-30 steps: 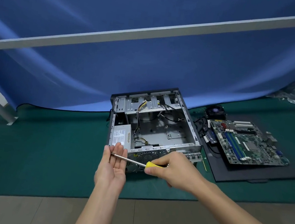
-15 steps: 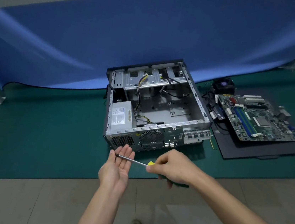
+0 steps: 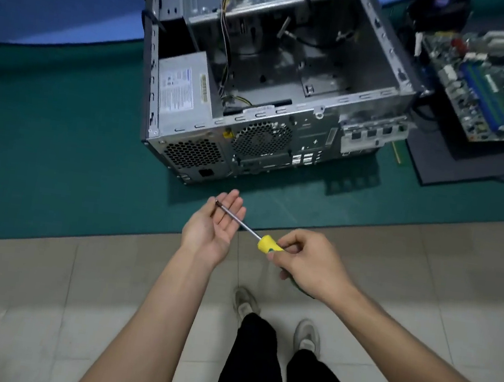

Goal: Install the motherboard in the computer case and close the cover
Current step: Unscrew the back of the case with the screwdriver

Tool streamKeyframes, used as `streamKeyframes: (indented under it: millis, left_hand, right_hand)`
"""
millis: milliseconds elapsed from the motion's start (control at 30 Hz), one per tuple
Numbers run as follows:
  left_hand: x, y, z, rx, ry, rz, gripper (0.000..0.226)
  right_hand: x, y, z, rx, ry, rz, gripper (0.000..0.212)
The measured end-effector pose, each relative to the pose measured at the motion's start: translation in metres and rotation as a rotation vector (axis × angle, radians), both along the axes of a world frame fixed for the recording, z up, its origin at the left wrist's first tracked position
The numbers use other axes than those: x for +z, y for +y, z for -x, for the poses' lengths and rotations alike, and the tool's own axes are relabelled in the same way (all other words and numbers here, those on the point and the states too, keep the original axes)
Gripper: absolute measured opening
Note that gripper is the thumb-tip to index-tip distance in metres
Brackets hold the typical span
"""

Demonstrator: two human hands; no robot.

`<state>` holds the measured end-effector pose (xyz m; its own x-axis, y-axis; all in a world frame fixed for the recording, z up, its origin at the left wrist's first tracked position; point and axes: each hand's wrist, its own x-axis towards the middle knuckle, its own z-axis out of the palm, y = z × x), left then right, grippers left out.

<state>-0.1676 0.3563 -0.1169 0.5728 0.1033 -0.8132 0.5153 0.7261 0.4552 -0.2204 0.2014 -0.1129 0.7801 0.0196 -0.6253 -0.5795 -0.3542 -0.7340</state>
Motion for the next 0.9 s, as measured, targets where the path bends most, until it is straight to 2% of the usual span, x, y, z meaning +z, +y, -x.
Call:
streamKeyframes:
  millis: [100,267,400,500,600,900]
  left_hand:
    - [-0.008,-0.004,-0.010,-0.048,0.017,-0.047,0.021]
    - [-0.014,-0.011,-0.028,-0.113,0.034,-0.104,0.034]
    - [-0.017,-0.015,-0.037,-0.148,0.060,-0.131,0.019]
    - [-0.018,-0.016,-0.042,-0.143,0.077,-0.146,0.014]
    - [-0.019,-0.016,-0.048,-0.130,0.100,-0.169,0.025]
    - [-0.016,-0.015,-0.055,-0.166,0.142,-0.186,0.018]
  right_hand:
    - [-0.015,0.009,0.007,-0.090,0.016,-0.038,0.017]
    - [-0.025,0.025,0.013,-0.232,0.006,-0.094,0.014]
    - [-0.029,0.036,0.015,-0.341,0.035,-0.152,0.011]
    - [-0.031,0.042,0.014,-0.358,0.053,-0.162,0.010]
    - [-0.032,0.044,0.010,-0.349,0.053,-0.169,0.012]
    - [-0.028,0.043,0.002,-0.352,0.080,-0.196,0.013]
